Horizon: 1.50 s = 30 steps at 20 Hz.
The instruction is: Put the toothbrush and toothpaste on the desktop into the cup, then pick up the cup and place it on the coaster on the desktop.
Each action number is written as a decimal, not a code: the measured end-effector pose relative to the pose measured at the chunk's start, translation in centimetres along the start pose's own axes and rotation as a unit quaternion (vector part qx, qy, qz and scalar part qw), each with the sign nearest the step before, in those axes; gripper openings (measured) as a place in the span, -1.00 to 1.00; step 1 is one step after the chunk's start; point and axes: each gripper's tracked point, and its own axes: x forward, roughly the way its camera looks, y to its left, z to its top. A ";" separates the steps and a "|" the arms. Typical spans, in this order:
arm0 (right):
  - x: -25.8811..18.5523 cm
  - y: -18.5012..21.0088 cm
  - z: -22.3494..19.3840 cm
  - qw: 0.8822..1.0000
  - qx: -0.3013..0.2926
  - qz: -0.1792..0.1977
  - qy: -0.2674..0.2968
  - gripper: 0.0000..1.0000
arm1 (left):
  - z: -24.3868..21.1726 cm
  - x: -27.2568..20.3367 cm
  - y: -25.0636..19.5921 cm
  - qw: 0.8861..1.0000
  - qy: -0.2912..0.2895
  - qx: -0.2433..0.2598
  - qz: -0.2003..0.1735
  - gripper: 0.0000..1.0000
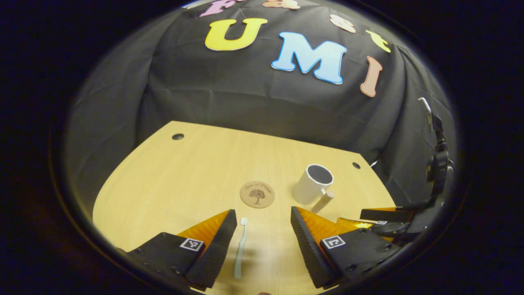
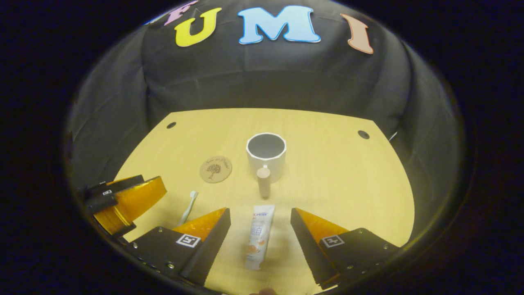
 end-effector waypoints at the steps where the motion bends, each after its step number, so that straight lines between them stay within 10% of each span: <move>1: 0.4 -0.1 -0.3 1.000 0.002 0.001 0.011 0.83 | -0.6 0.4 0.2 1.000 0.014 -0.002 0.002 0.78; 30: 7.7 0.7 -7.7 0.978 0.022 0.002 0.208 0.84 | -14.2 6.8 3.3 0.935 0.354 0.005 0.034 0.79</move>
